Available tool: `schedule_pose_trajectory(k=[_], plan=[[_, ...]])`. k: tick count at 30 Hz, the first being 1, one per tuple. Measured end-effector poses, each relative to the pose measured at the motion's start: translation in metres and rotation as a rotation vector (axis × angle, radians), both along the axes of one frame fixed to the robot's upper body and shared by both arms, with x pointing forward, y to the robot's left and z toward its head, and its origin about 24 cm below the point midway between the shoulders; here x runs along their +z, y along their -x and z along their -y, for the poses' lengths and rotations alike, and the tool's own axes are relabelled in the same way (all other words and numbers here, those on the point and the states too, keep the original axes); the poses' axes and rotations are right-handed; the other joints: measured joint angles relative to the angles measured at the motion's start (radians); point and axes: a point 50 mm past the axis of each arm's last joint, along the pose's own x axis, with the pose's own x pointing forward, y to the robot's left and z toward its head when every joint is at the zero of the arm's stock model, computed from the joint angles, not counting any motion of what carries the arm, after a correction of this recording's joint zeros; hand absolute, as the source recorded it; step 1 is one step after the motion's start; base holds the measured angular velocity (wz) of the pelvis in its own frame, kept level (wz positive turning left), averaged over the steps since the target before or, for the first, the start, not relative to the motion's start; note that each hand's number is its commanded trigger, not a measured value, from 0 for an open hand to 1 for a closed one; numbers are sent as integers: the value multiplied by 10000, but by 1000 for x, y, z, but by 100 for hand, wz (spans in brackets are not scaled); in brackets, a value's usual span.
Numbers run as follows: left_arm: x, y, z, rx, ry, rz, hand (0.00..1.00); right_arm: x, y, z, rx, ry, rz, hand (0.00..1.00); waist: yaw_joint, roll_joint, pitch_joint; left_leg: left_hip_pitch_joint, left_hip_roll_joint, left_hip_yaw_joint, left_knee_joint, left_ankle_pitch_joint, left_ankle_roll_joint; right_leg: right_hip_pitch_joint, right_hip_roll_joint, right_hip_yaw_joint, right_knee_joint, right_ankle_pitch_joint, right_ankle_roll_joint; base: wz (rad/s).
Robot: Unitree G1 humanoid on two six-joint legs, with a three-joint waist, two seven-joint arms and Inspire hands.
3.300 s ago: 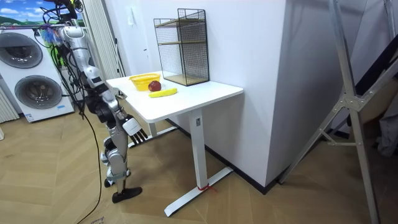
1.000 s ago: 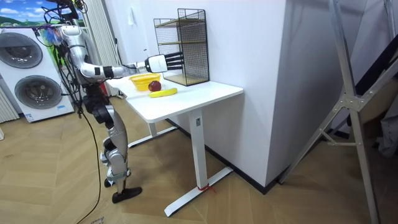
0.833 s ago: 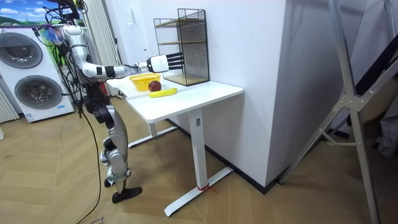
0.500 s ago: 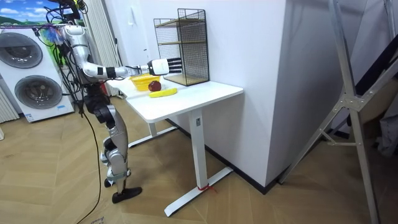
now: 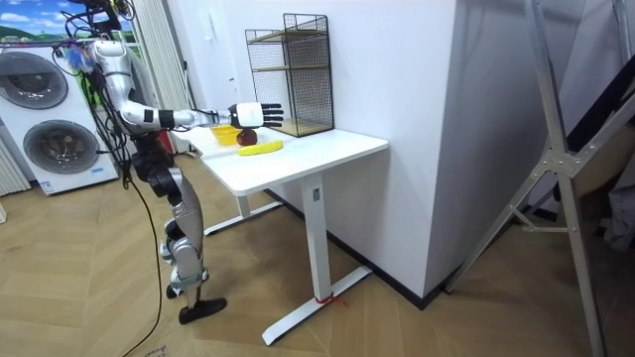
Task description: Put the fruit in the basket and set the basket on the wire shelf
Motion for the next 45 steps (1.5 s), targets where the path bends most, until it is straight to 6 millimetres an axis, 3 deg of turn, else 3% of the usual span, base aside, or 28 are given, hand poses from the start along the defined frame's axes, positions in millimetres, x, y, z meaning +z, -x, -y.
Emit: schedule_pose_trajectory(k=[9, 17, 27, 45], plan=[[1, 0, -2, -31, -61, -15, 0, -8, 11, 2, -101, 16, -352, 0, -54, -89, 53, 41, 3, 27, -40, -2, -2, 8, 11, 28, -5, 1, -2, 0], [1, 1, -3, -27, -112, -19, 0, -11, 16, 3, -114, 49, -509, 0, -34, -124, 34, 51, 4, 95, -91, -1, -2, -11, 13, 21, -21, 3, 1, 0], [1, 1, -5, -62, -163, -29, 0, -19, 22, -6, 400, -64, -887, 0, 11, -110, -49, 70, 15, 159, -90, -1, -2, -13, 21, 28, -21, 11, -5, 0], [0, 2, -2, -238, -59, -120, 0, -26, 23, -23, 1488, -555, -1198, 0, 37, 16, -40, 29, 45, 59, -78, -2, -3, -27, 21, -3, -21, 47, -15, 1]])
